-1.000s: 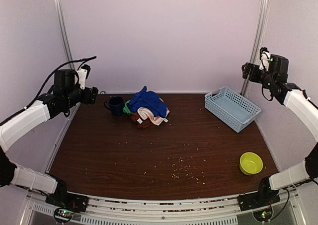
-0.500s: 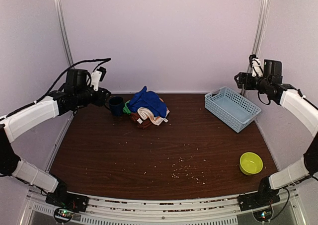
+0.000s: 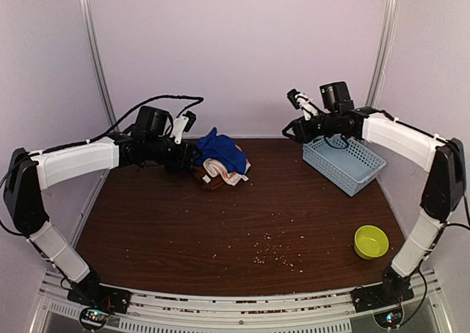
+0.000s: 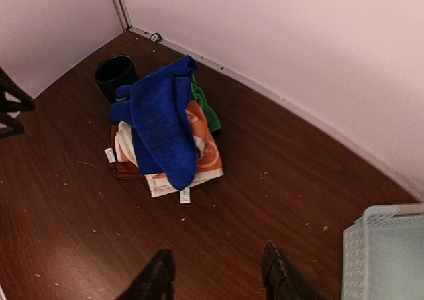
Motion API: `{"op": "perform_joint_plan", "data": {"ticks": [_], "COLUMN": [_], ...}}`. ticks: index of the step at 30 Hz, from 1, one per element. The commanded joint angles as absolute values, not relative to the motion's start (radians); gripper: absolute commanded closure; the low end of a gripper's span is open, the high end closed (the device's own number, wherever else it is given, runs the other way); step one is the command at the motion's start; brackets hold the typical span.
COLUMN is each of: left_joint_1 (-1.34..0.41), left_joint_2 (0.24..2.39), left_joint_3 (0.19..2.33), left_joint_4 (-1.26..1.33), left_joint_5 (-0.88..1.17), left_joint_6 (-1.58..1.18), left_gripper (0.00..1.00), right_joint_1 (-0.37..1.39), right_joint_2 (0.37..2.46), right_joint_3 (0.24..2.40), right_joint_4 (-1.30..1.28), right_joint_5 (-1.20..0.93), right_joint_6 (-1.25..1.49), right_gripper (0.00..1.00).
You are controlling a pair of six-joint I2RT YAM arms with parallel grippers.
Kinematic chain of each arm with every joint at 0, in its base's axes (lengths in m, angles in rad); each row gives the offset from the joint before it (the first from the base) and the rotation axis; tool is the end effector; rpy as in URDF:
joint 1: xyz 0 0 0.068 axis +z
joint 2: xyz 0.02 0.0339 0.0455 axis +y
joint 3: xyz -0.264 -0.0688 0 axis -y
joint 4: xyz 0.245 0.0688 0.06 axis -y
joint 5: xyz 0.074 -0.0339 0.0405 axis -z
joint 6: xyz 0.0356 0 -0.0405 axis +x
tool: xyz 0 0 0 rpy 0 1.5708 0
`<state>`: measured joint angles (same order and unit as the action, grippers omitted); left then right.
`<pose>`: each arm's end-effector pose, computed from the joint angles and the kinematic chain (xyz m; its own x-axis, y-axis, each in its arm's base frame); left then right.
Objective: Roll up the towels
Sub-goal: Pick up the towel from the towel pile.
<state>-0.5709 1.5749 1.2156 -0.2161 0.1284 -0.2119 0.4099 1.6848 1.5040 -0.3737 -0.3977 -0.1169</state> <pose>0.3032 -0.2001 0.2880 -0.5794 0.1242 -0.8056 0.5160 0.8209 -0.2446 0.3546 0.1691 0.3345 -0.4015 -0.2917 -0.8681 -0.7212 0.6850 0.1034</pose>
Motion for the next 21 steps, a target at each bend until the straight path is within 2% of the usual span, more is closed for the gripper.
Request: {"op": "perform_joint_plan", "data": {"ticks": [1, 3, 7, 9, 12, 17, 21], "left_joint_1": [-0.580, -0.581, -0.582, -0.581, -0.580, -0.581, -0.581], "left_joint_2": [1.612, 1.628, 1.657, 1.675, 1.705, 1.728, 1.735], "left_joint_3": [1.202, 1.185, 1.166, 1.167, 1.177, 1.177, 1.159], "left_joint_4": [-0.160, -0.136, -0.112, -0.115, -0.130, -0.122, -0.090], "left_joint_5": [0.177, 0.189, 0.157, 0.127, 0.088, 0.078, 0.118], "left_joint_6": [-0.272, -0.280, -0.287, -0.281, -0.277, -0.291, -0.313], "left_gripper": [0.56, 0.56, 0.56, 0.56, 0.56, 0.57, 0.64], "right_joint_1": [0.504, 0.532, 0.556, 0.559, 0.562, 0.562, 0.564], "right_joint_2": [1.828, 1.911, 2.015, 2.070, 2.165, 2.255, 2.278], "right_joint_3": [1.614, 1.660, 1.686, 1.726, 1.829, 1.893, 1.887], "right_joint_4": [-0.421, -0.412, -0.298, -0.273, -0.318, -0.331, -0.317], "right_joint_5": [-0.406, -0.383, -0.301, -0.280, -0.308, -0.427, -0.443], "right_joint_6": [-0.161, -0.156, -0.106, -0.092, -0.086, -0.023, 0.001], "right_gripper": [0.38, 0.25, 0.06, 0.01, 0.00, 0.10, 0.17]}}
